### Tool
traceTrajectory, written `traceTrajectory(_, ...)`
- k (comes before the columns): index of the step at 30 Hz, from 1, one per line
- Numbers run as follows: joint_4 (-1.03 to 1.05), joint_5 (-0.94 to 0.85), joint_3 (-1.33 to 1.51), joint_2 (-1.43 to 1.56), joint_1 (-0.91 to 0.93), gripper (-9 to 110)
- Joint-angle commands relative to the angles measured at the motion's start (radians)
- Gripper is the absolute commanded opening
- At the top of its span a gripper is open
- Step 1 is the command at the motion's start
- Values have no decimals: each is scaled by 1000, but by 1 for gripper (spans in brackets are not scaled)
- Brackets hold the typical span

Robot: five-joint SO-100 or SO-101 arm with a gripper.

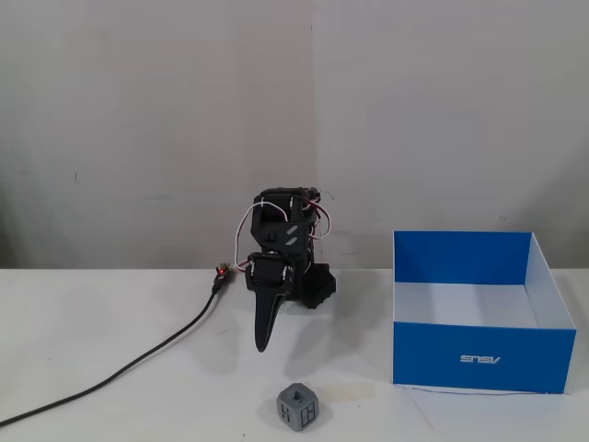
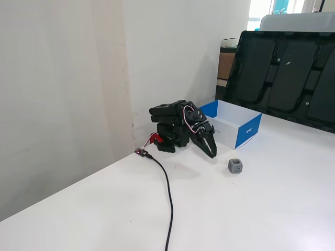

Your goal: Pick the gray block and keep it in the box.

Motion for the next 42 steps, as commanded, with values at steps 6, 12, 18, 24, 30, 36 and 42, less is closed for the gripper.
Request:
traceTrajectory(6,-31,-78,-38,100,-57,0)
traceTrajectory(12,-106,-89,-161,-146,-37,0)
traceTrajectory(18,-137,-127,-301,-359,-18,0)
traceTrajectory(24,-144,-193,-373,-477,-18,0)
traceTrajectory(30,-146,-302,-443,-643,-20,0)
traceTrajectory(36,-153,-400,-520,-787,-18,0)
traceTrajectory(42,-187,-449,-624,-971,-17,0)
